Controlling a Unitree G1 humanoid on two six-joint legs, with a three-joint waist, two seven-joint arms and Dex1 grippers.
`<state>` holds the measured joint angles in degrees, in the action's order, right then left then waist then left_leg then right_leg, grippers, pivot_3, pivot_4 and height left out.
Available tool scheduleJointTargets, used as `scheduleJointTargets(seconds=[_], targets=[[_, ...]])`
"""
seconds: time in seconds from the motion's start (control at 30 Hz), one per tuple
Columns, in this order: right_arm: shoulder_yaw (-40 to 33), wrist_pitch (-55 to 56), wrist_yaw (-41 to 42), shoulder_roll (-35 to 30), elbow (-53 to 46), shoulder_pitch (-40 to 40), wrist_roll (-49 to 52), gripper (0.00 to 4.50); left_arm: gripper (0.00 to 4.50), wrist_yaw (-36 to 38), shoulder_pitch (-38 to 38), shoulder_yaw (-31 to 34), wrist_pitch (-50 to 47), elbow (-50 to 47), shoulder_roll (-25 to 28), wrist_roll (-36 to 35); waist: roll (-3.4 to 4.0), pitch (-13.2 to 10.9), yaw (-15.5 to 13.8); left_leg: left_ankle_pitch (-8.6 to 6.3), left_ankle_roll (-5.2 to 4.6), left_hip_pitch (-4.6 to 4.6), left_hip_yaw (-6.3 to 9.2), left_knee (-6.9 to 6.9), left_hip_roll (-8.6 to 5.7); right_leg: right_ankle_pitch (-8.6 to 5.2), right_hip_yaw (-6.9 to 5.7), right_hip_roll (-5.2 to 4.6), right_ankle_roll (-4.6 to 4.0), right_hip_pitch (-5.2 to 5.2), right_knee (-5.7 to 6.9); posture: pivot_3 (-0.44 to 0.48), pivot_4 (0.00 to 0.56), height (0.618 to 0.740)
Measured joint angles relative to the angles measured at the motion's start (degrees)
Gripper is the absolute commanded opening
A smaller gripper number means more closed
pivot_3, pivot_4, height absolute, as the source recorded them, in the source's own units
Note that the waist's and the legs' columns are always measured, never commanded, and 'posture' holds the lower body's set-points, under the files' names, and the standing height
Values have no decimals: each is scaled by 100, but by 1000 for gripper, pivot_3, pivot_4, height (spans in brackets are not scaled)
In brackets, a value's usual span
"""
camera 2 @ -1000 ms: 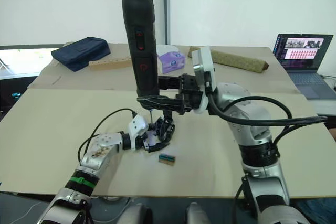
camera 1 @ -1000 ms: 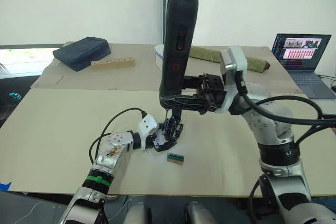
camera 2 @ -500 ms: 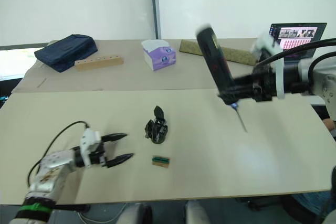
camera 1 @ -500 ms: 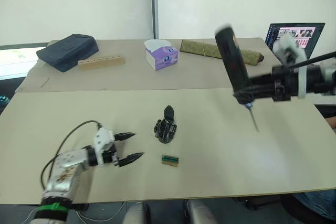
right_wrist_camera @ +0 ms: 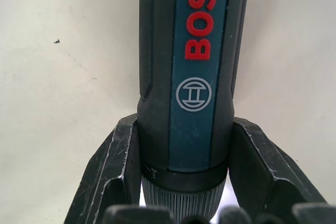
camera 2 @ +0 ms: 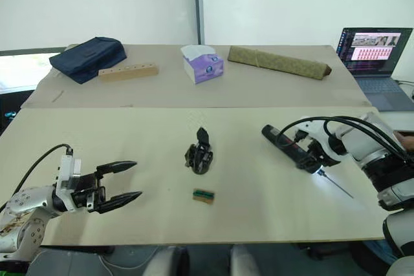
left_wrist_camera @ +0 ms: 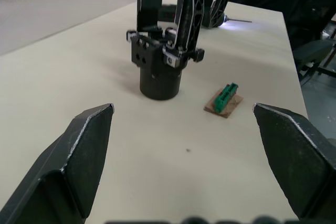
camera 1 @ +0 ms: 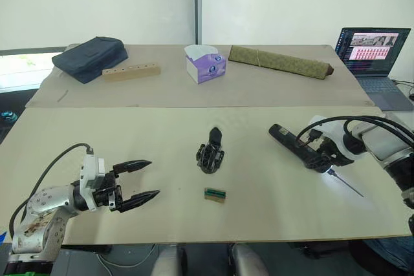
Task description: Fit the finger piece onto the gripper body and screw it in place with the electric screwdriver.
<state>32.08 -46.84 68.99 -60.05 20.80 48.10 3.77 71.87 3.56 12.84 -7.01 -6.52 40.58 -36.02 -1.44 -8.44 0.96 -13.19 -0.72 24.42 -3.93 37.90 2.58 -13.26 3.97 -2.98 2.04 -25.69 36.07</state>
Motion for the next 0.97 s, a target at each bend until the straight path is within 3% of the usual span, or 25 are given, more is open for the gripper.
scheduleJointTargets(seconds=[0.07,0.13,0.3,0.47,0.57,0.63,0.77,0.97], targets=[[-41,117,36,118,216,29,-99,1900,4482,-101,60,17,-167,-58,3,-9,-10,-6,-13,5,3,-34,1,0,2,-12,-2,1,-23,36,-1,0,150,740],[-142,302,10,270,521,68,-207,2917,4500,-173,66,18,-311,-118,38,-8,-37,-19,-8,8,7,-63,-1,0,6,-15,-3,2,-30,62,-1,0,150,740],[-380,642,203,240,807,81,-314,4479,4500,-506,-11,112,-298,-162,231,329,-34,-27,-13,11,8,-57,-8,0,10,12,-2,5,-8,51,3,0,150,740],[-1512,1524,821,-403,479,-41,141,4479,4500,-704,246,376,-187,-164,419,644,-8,-43,-16,-3,3,-55,-8,-15,16,5,-7,10,-6,47,2,0,150,740],[-2786,2556,1501,-406,-417,-932,1138,4479,4500,-848,390,548,83,-119,406,811,-15,-44,-16,-14,4,-61,3,-14,37,3,-9,37,-10,63,-4,0,150,740],[-3394,2770,1611,-104,-997,-1499,1717,4479,4500,-909,406,632,347,-21,403,969,-15,-44,-12,-13,4,-66,4,-12,38,4,-6,40,-11,65,6,0,150,740],[-4208,3036,1054,1025,-2208,-2804,2449,4479,4500,-943,442,676,893,332,408,1349,-17,-43,-23,-2,18,-84,5,-4,38,4,-5,42,-14,81,14,0,150,740],[-4061,4091,572,2250,-3194,-3685,2433,4479,4500,-1180,456,671,1166,500,340,1571,-16,-43,-20,6,23,-111,-2,-2,37,14,-1,38,-5,106,12,0,150,740]])
